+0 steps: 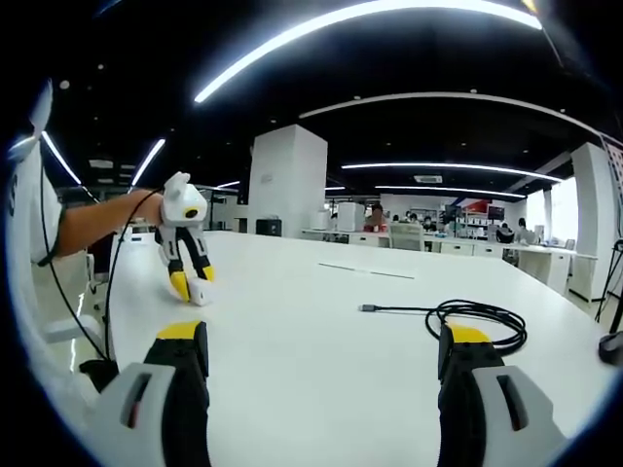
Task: Plug the desk Type‑C cable into the charger adapter.
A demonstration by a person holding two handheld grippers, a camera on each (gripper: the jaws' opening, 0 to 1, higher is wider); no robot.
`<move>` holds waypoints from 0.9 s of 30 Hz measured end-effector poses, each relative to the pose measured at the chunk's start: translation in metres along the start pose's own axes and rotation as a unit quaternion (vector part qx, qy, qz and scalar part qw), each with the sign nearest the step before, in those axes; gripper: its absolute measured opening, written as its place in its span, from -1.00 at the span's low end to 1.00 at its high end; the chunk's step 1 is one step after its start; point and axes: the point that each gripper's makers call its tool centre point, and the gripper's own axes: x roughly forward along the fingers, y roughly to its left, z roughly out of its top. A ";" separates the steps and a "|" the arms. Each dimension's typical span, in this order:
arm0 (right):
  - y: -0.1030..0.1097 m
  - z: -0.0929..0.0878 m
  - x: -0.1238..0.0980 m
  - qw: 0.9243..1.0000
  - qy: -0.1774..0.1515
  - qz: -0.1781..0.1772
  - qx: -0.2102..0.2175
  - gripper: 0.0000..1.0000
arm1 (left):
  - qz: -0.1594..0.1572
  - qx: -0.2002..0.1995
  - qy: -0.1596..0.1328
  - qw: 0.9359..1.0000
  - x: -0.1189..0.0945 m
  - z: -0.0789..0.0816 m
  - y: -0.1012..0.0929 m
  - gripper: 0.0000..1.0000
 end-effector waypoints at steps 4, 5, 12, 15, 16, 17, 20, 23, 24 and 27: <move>0.000 0.000 -0.001 1.000 0.000 0.000 0.000 1.00 | -0.003 0.001 -0.001 1.000 0.000 0.000 -0.003 -0.49; 0.000 0.000 0.000 1.000 0.000 0.000 0.000 1.00 | -0.004 0.002 -0.001 1.000 0.000 0.000 -0.004 -0.49; 0.002 0.000 0.000 1.000 0.000 0.002 -0.001 1.00 | -0.009 0.006 0.002 1.000 0.001 0.000 -0.009 -0.49; 0.001 0.001 0.000 1.000 0.000 0.002 -0.002 1.00 | -0.012 0.008 0.004 1.000 0.001 0.000 -0.012 -0.49; 0.001 0.001 0.001 1.000 -0.001 0.002 -0.002 1.00 | -0.012 0.009 0.004 1.000 0.001 -0.001 -0.013 -0.49; 0.001 0.001 0.001 1.000 0.000 0.002 -0.001 1.00 | -0.013 0.009 0.004 1.000 0.001 -0.001 -0.014 -0.49; 0.001 0.000 0.001 1.000 0.001 0.002 -0.002 1.00 | -0.014 0.010 0.007 1.000 0.001 -0.001 -0.016 -0.49; 0.001 0.000 0.001 1.000 0.001 0.003 -0.001 1.00 | -0.015 0.011 0.009 1.000 0.001 -0.001 -0.017 -0.49; 0.001 0.000 0.001 1.000 0.001 0.003 -0.001 1.00 | -0.015 0.012 0.009 1.000 0.001 -0.001 -0.018 -0.49; 0.001 0.000 0.000 1.000 0.000 0.003 -0.001 1.00 | -0.016 0.013 0.011 1.000 0.002 -0.001 -0.020 -0.49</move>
